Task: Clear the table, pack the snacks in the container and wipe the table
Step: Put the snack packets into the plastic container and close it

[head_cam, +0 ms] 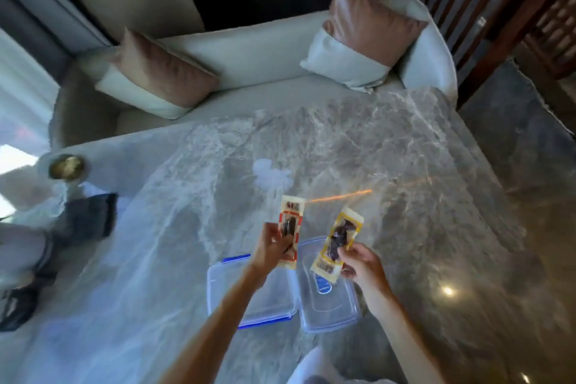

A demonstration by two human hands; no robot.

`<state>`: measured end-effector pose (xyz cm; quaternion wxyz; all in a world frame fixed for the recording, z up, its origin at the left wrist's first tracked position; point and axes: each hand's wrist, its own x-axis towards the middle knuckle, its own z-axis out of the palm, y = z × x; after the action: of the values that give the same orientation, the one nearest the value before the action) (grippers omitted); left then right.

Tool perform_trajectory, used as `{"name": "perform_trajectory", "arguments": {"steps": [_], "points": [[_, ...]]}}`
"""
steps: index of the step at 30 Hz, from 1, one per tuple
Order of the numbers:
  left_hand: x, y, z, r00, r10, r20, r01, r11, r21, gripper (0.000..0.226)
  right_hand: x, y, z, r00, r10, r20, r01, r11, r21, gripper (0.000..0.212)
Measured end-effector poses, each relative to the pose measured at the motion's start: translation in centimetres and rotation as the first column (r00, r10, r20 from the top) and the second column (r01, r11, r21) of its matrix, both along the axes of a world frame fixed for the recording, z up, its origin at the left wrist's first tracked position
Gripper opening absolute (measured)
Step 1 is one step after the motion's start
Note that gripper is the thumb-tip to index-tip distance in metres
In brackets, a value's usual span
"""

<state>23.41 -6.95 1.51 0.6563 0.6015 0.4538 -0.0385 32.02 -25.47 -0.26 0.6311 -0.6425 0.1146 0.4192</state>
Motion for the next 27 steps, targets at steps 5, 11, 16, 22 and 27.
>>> {"name": "perform_trajectory", "arguments": {"steps": [5,11,16,22,27], "points": [[-8.2,2.4,2.8,0.995,0.091,0.031,-0.091,0.996,-0.014,0.009,-7.5,7.8,3.6,0.936,0.343,0.083,-0.344,0.939,-0.005,0.012],[-14.8,4.9,5.1,0.97,0.149,0.191,-0.13,0.986,-0.108,0.026,-13.5,13.5,4.7,0.908,0.376,0.185,-0.367,0.927,-0.083,0.006],[-18.0,7.1,4.9,0.97,-0.002,0.242,0.017,0.998,-0.06,0.046,-15.9,14.3,4.2,0.922,0.347,0.17,-0.337,0.938,-0.082,0.017],[-18.7,9.9,4.4,0.936,-0.302,0.18,0.305,0.952,0.012,0.043,-13.8,12.8,6.1,0.931,0.302,0.207,-0.287,0.953,-0.098,0.024],[-18.4,10.7,4.0,0.931,-0.302,0.205,0.319,0.946,-0.054,0.036,-12.5,12.2,6.9,0.9,0.396,0.182,-0.379,0.917,-0.122,0.023]]}}
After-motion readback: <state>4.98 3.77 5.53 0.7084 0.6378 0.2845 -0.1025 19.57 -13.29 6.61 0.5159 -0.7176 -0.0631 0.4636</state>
